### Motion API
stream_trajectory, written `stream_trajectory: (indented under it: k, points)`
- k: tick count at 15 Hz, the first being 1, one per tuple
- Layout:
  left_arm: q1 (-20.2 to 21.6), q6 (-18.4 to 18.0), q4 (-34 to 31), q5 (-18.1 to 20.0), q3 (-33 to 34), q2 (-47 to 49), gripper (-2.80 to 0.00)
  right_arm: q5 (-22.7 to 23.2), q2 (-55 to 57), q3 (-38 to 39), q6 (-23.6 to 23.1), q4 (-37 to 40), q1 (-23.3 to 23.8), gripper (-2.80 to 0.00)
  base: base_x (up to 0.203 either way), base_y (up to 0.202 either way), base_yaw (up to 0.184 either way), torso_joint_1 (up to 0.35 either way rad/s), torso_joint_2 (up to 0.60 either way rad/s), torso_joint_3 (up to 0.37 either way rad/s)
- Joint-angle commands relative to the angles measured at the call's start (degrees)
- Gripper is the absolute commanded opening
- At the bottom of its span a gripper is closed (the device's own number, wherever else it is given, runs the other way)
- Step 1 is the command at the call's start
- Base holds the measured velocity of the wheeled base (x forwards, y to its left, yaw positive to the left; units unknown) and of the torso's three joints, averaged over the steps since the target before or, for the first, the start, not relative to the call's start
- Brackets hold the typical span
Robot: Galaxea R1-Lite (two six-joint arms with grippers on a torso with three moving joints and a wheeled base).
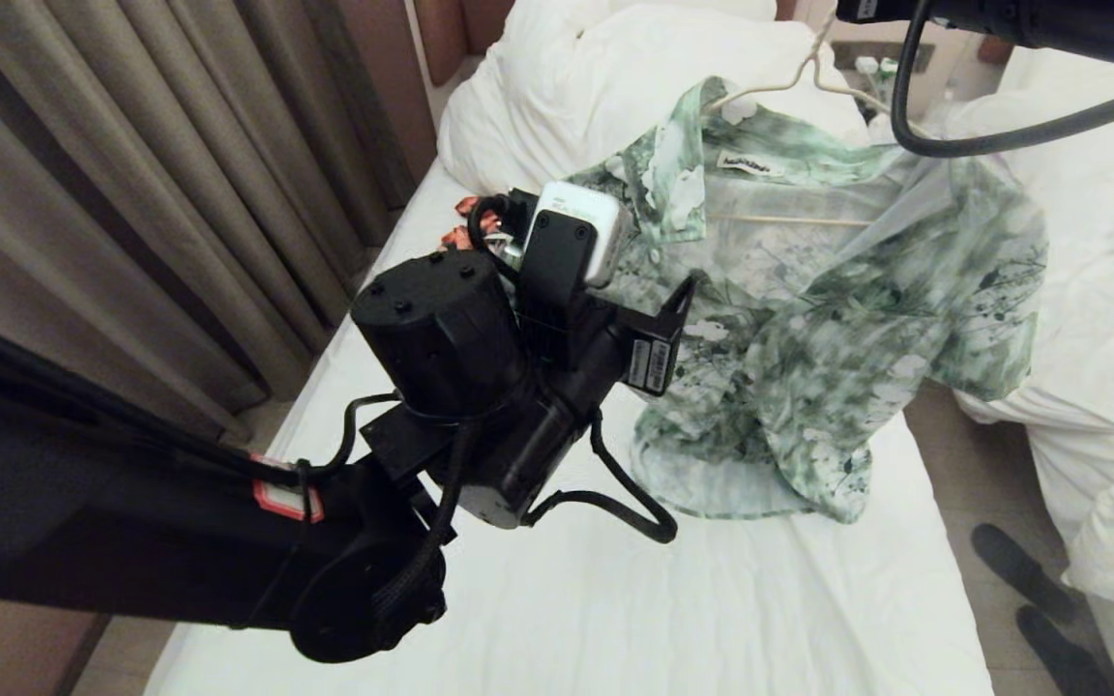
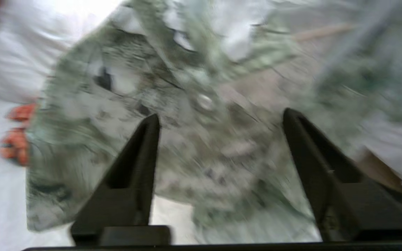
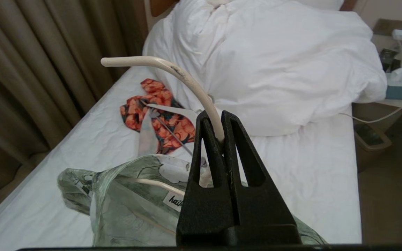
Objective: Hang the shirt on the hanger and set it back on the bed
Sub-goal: Take the clothes hanger out of the clothes
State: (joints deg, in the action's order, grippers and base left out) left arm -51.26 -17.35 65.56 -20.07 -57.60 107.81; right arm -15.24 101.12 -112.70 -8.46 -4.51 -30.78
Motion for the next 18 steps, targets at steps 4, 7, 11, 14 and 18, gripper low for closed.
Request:
stream_trajectory:
  k: [4, 7, 11, 14, 18]
  points:
    - [-0.15, -4.68, 5.19, -4.42, -2.34, 4.25, 0.0, -1.02, -0.13, 0.68, 0.2, -0.15, -2.04, -2.8, 0.0, 0.0, 0.0, 0.0, 0.0, 0.0]
    - [-0.15, -5.5, 5.37, -5.15, -2.35, 4.34, 0.0, -1.11, -0.13, 0.82, 0.2, -0.15, -2.62, -2.8, 0.0, 0.0, 0.0, 0.0, 0.0, 0.0]
    - [-0.15, -5.5, 6.08, -5.15, -3.09, 4.65, 0.0, -2.56, -0.39, 2.23, 0.37, -0.26, -4.79, -2.8, 0.0, 0.0, 0.0, 0.0, 0.0, 0.0]
    - [1.05, -5.5, 7.67, -5.81, -4.99, 4.97, 0.0, -2.69, -1.63, 4.8, 0.37, -0.49, -6.84, -2.8, 0.0, 0.0, 0.0, 0.0, 0.0, 0.0]
    - [3.19, -5.51, 7.92, -5.68, -5.86, 4.86, 0.0, -2.69, -2.51, 6.18, 0.37, -0.5, -7.01, -2.8, 0.0, 0.0, 0.0, 0.0, 0.0, 0.0]
